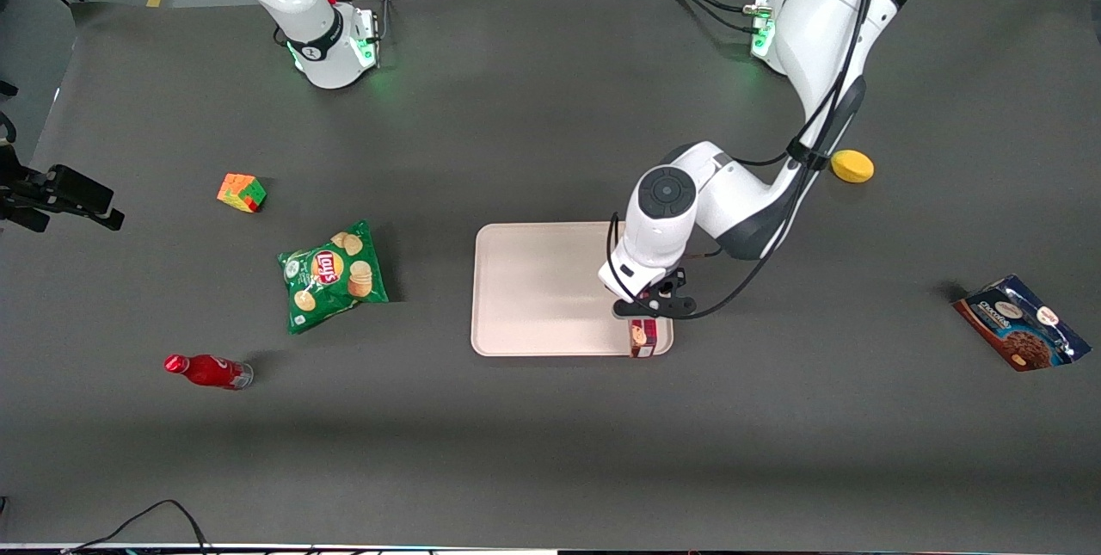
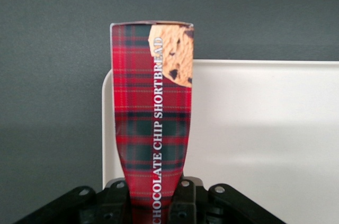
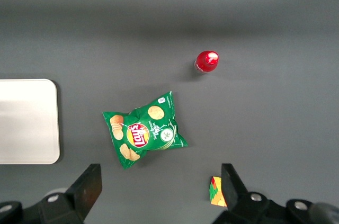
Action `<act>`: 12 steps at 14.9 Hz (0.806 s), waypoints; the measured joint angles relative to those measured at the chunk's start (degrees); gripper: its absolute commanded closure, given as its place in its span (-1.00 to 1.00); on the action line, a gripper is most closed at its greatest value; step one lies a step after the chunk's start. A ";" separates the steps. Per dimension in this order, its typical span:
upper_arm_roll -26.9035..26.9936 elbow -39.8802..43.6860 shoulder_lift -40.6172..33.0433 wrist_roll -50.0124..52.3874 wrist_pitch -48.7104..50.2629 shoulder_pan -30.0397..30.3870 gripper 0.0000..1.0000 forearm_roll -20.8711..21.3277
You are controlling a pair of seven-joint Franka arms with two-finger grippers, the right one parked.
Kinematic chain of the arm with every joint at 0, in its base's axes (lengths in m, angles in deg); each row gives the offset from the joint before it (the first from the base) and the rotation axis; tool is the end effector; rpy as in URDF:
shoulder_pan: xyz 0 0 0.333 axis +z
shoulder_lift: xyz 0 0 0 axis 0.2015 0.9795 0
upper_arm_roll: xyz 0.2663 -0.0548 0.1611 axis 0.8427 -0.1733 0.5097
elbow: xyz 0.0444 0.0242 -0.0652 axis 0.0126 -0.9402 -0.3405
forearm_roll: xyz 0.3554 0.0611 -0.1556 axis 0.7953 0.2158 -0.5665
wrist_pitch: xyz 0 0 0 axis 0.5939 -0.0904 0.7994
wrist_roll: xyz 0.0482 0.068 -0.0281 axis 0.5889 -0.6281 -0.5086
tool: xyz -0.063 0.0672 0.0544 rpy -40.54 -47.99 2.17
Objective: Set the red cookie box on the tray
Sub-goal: 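Lower the box onto the tray and tip it flat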
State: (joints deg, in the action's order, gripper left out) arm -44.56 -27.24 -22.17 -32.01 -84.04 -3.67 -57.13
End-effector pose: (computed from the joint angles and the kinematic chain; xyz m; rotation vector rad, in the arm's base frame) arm 0.5685 -0.3800 0.2456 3.1282 0.0487 0.1662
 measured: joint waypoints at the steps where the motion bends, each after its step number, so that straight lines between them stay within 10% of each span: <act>1: 0.19 0.01 0.39 0.00 -0.05 0.00 0.80 0.02; 4: 0.60 -0.01 1.34 0.00 -0.05 0.00 0.67 0.06; 10: 1.09 0.05 1.90 0.05 -0.07 0.00 -0.80 0.07; 12: 1.43 0.02 2.10 0.05 -0.07 0.00 -1.00 0.09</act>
State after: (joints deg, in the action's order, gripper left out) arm -43.13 -27.22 -20.07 -31.96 -84.10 -3.67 -57.04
